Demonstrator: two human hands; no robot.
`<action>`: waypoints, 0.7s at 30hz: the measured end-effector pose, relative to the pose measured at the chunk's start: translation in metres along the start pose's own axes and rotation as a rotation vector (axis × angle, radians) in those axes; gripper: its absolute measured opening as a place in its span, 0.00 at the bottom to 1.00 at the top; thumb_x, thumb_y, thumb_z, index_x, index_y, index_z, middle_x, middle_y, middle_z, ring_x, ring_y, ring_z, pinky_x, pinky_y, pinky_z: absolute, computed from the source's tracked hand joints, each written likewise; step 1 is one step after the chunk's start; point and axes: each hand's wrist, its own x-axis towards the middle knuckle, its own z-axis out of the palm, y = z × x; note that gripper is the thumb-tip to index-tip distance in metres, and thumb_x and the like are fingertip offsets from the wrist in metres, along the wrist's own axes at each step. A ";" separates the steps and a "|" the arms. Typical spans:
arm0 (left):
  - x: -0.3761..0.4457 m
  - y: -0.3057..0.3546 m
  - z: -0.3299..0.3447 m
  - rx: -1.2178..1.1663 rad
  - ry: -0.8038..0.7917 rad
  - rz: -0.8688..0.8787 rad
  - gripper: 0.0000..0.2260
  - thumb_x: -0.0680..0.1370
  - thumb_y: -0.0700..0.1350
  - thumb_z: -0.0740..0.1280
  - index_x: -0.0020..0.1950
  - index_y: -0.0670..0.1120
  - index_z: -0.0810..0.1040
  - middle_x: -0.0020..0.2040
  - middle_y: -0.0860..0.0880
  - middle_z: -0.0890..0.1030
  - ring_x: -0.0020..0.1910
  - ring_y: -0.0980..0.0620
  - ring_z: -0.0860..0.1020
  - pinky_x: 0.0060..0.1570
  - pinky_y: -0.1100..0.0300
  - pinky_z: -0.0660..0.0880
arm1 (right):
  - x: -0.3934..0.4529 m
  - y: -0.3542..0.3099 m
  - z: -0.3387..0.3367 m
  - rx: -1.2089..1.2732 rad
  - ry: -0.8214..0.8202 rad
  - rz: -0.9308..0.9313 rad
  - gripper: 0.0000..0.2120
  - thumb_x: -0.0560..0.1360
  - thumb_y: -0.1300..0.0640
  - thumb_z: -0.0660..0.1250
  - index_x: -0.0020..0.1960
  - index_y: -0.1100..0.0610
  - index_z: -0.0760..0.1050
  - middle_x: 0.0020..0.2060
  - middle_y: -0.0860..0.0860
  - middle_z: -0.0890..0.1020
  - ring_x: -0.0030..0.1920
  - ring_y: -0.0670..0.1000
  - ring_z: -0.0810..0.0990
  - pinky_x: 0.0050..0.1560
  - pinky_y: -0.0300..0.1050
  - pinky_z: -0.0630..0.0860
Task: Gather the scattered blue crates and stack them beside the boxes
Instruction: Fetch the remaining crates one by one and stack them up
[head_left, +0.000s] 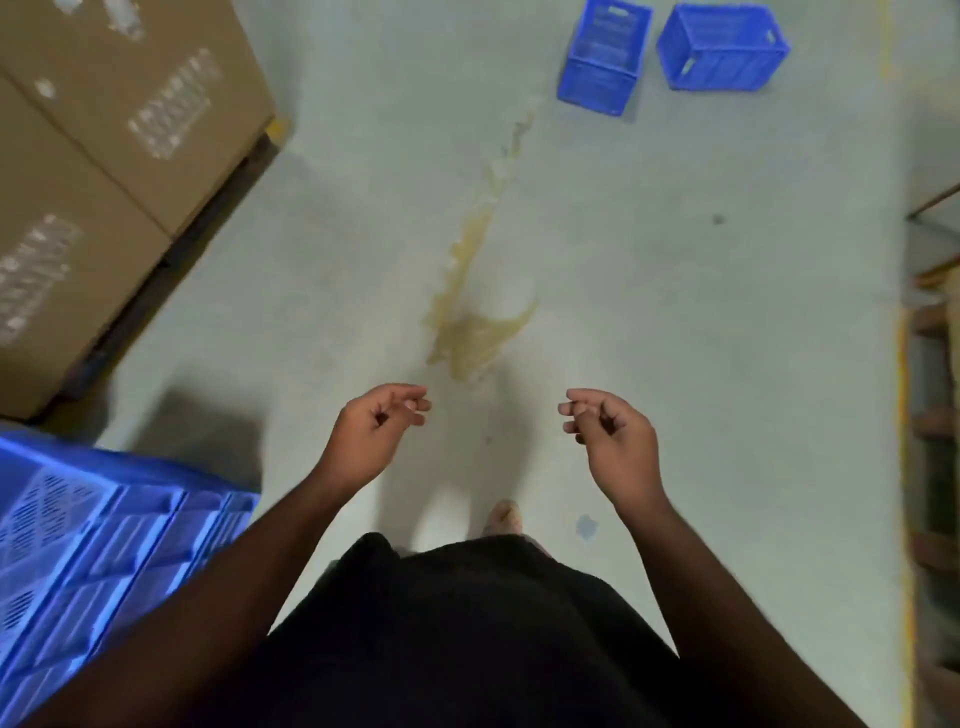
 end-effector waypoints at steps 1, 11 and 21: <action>0.020 0.016 0.019 0.000 -0.026 0.013 0.11 0.81 0.43 0.65 0.61 0.44 0.82 0.52 0.47 0.86 0.50 0.46 0.85 0.60 0.46 0.78 | 0.018 -0.004 -0.019 0.012 0.015 0.019 0.12 0.81 0.66 0.62 0.56 0.56 0.83 0.46 0.50 0.87 0.45 0.52 0.86 0.52 0.49 0.81; 0.218 0.105 0.141 -0.122 -0.059 -0.100 0.10 0.83 0.37 0.63 0.59 0.43 0.82 0.50 0.47 0.87 0.50 0.47 0.85 0.55 0.58 0.81 | 0.265 -0.056 -0.078 0.029 0.017 0.040 0.11 0.79 0.63 0.64 0.54 0.53 0.83 0.45 0.49 0.87 0.45 0.55 0.85 0.53 0.52 0.80; 0.511 0.231 0.162 0.033 -0.151 -0.190 0.10 0.82 0.38 0.64 0.62 0.41 0.80 0.53 0.44 0.86 0.50 0.47 0.83 0.51 0.59 0.78 | 0.507 -0.114 -0.129 -0.015 0.044 0.148 0.13 0.80 0.63 0.64 0.52 0.47 0.83 0.47 0.48 0.87 0.43 0.51 0.87 0.52 0.49 0.82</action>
